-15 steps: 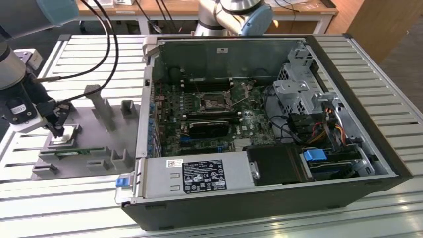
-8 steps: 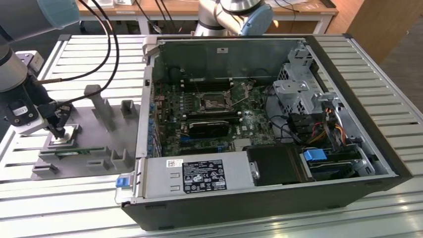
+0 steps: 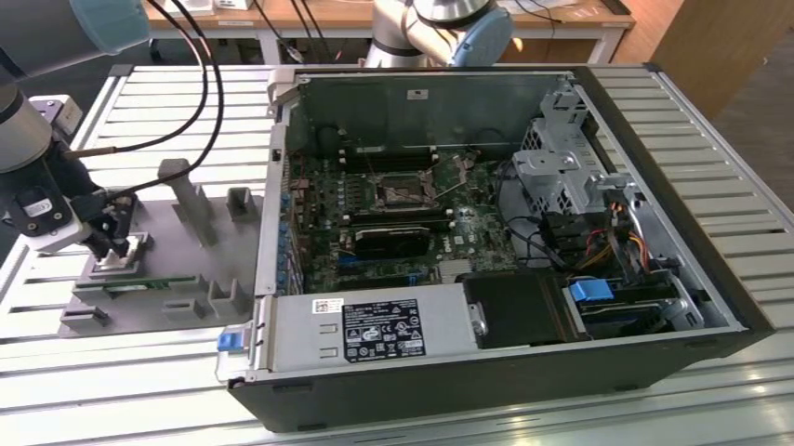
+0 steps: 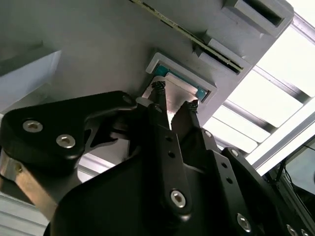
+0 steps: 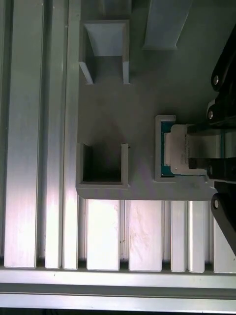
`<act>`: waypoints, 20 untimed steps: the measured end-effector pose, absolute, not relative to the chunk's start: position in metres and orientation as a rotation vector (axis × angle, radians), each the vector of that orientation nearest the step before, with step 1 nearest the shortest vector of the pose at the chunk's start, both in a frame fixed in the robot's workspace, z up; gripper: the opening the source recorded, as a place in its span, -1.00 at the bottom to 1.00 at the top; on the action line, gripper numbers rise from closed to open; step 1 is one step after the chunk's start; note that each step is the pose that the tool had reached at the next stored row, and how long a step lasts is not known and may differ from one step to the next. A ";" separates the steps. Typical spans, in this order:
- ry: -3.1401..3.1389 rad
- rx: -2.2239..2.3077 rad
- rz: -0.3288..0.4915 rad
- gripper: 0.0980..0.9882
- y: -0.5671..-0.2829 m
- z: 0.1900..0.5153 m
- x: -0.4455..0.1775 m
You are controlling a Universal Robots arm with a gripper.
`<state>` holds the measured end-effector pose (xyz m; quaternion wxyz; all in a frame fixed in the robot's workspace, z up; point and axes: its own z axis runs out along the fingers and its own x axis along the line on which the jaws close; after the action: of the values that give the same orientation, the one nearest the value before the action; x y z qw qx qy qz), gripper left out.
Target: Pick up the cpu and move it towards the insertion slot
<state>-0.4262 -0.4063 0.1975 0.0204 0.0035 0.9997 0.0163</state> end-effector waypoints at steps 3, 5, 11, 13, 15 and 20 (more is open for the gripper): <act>3.100 0.011 0.051 -0.30 -0.406 0.197 -0.426; 3.100 0.011 0.051 -0.04 -0.406 0.197 -0.426; 3.100 0.011 0.050 0.37 -0.406 0.197 -0.426; 3.100 0.008 0.051 0.37 -0.406 0.196 -0.426; 3.100 -0.007 0.051 0.37 -0.406 0.194 -0.426; 3.101 -0.022 0.051 0.37 -0.405 0.188 -0.426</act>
<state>-0.4261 -0.4046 0.1883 0.0203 -0.0072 0.9996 0.0165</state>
